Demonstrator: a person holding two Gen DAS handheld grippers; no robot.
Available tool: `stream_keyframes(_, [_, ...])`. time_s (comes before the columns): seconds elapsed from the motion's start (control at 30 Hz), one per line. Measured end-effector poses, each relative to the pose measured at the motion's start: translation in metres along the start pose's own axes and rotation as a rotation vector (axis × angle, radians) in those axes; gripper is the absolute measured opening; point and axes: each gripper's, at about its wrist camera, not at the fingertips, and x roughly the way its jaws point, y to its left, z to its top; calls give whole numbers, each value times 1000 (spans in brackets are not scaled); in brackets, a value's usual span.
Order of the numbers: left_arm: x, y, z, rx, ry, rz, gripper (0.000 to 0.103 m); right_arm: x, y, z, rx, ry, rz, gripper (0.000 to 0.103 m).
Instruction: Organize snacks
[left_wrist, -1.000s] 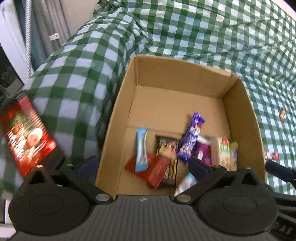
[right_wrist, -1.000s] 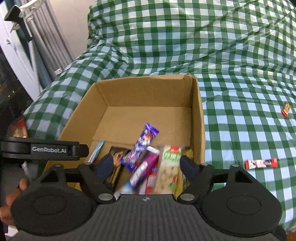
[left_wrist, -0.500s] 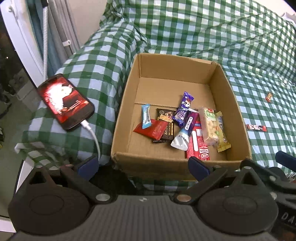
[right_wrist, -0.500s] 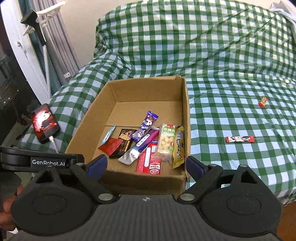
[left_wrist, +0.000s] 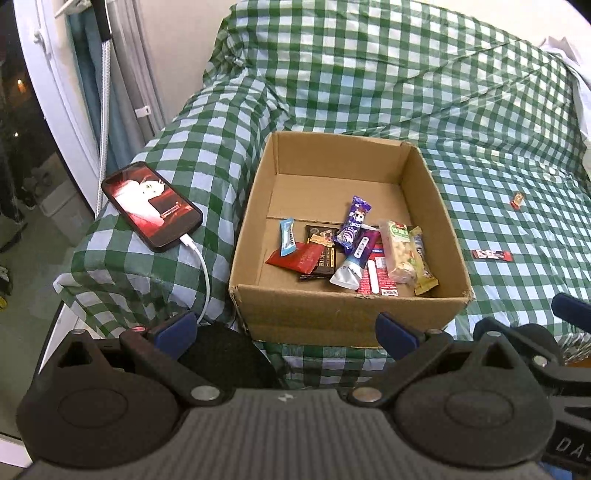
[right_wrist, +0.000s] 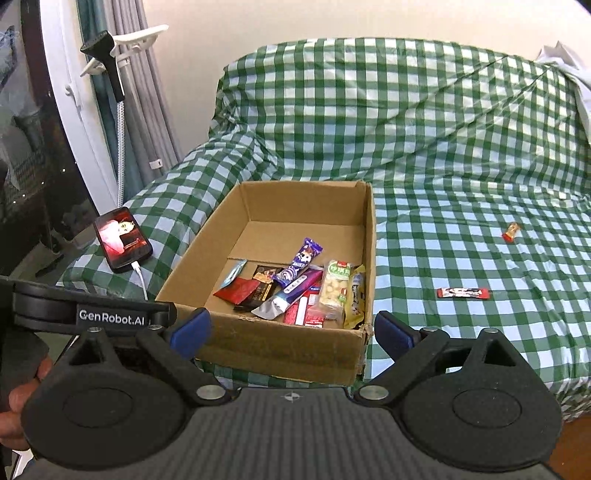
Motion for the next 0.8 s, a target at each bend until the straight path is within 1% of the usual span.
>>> stream_keyframes(0.27, [-12,1,-5,0,-22,4,103,-11,6,-2,-15,-24,-12,98])
stream_keyframes(0.8, [-15,3,-7,-4,-20,5,103,-14,8,-3,-25,-27,-13,99])
